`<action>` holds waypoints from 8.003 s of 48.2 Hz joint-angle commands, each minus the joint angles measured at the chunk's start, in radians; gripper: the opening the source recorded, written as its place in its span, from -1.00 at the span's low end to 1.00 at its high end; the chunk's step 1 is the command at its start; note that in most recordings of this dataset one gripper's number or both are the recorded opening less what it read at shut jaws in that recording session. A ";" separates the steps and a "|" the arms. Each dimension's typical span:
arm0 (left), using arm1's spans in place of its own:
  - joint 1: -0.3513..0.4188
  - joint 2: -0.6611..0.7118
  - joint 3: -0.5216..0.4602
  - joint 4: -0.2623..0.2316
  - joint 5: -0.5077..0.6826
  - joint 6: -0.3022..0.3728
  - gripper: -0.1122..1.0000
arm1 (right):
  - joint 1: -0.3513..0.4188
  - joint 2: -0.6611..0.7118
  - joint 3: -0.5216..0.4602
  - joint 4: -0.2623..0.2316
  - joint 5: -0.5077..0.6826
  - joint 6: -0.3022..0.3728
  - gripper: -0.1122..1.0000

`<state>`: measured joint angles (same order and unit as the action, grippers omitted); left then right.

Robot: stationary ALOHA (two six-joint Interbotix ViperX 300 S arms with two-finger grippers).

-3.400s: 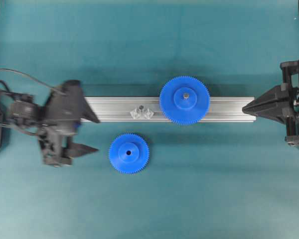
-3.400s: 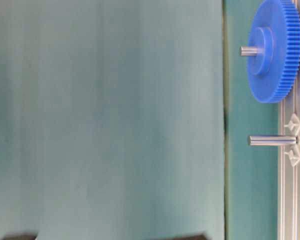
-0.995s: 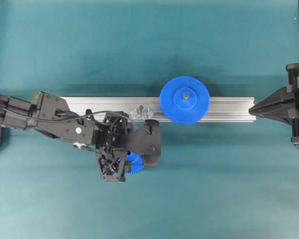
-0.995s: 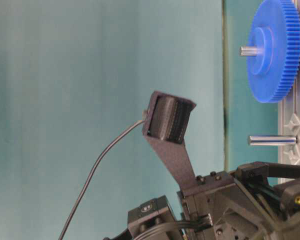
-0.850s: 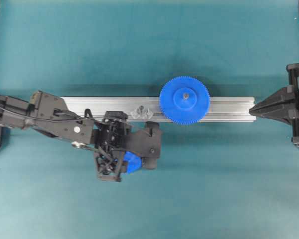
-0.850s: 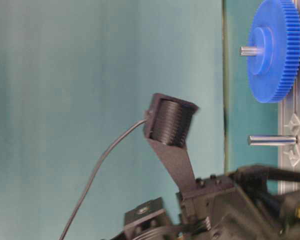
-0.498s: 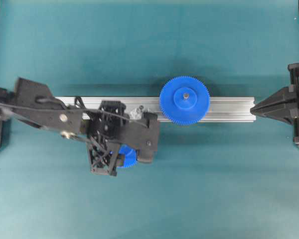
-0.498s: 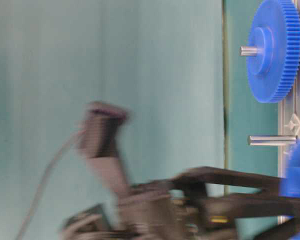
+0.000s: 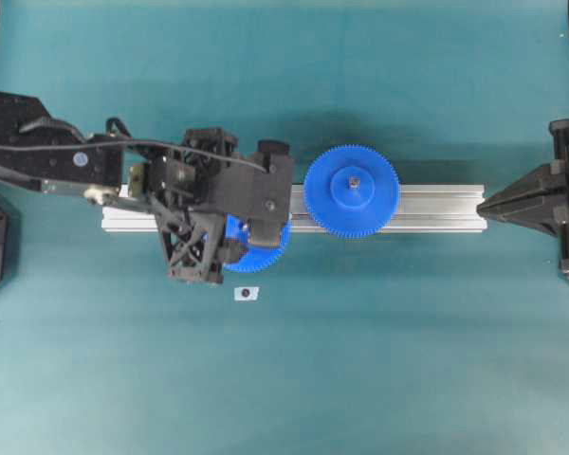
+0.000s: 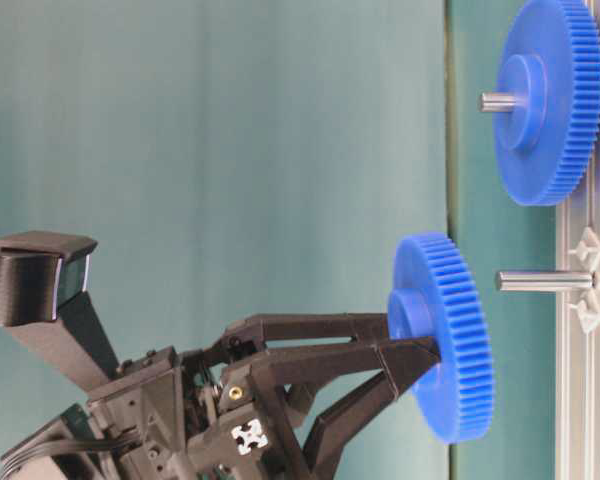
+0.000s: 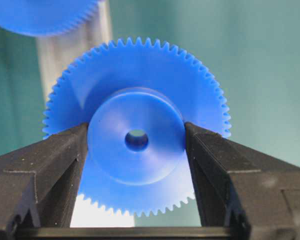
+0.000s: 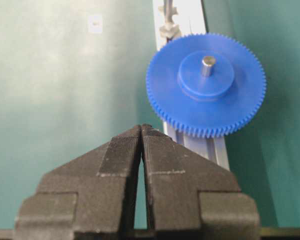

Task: Find the location of the shaft and insert the small gear.

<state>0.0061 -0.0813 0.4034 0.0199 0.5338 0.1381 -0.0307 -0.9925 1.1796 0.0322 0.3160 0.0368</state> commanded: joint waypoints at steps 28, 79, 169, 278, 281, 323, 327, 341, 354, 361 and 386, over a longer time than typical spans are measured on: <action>0.074 0.109 -0.038 0.003 -0.118 0.049 0.38 | -0.018 -0.040 0.005 0.002 -0.003 0.009 -0.64; 0.092 0.149 -0.057 0.003 -0.080 0.044 0.38 | -0.018 -0.057 0.014 0.006 0.000 0.009 -0.64; 0.091 0.063 -0.025 0.003 -0.106 0.069 -0.76 | -0.018 -0.057 0.015 0.008 0.003 0.009 -0.64; 0.005 -0.403 0.334 0.003 -0.373 -0.245 0.03 | -0.018 -0.061 0.025 0.009 -0.002 0.009 -0.64; 0.003 -0.402 0.339 0.002 -0.376 -0.245 0.25 | -0.018 -0.063 0.025 0.009 -0.002 0.009 -0.64; -0.038 -0.549 0.457 0.002 -0.511 -0.245 0.38 | -0.018 -0.080 0.052 0.009 -0.081 0.008 -0.64; -0.038 -0.554 0.466 0.003 -0.511 -0.245 0.38 | -0.018 -0.081 0.052 0.009 -0.081 0.008 -0.64; -0.040 -0.558 0.485 0.002 -0.511 -0.245 0.38 | -0.018 -0.081 0.052 0.009 -0.086 0.008 -0.64; -0.038 -0.565 0.491 0.003 -0.511 -0.245 0.38 | -0.018 -0.081 0.051 0.009 -0.087 0.008 -0.64; -0.038 -0.568 0.492 0.002 -0.511 -0.245 0.38 | -0.018 -0.081 0.052 0.009 -0.087 0.008 -0.64; -0.038 -0.584 0.503 0.002 -0.511 -0.244 0.38 | -0.018 -0.081 0.054 0.009 -0.087 0.008 -0.64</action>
<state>-0.0307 -0.6611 0.9173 0.0199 0.0337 -0.1074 -0.0476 -1.0799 1.2425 0.0399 0.2378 0.0383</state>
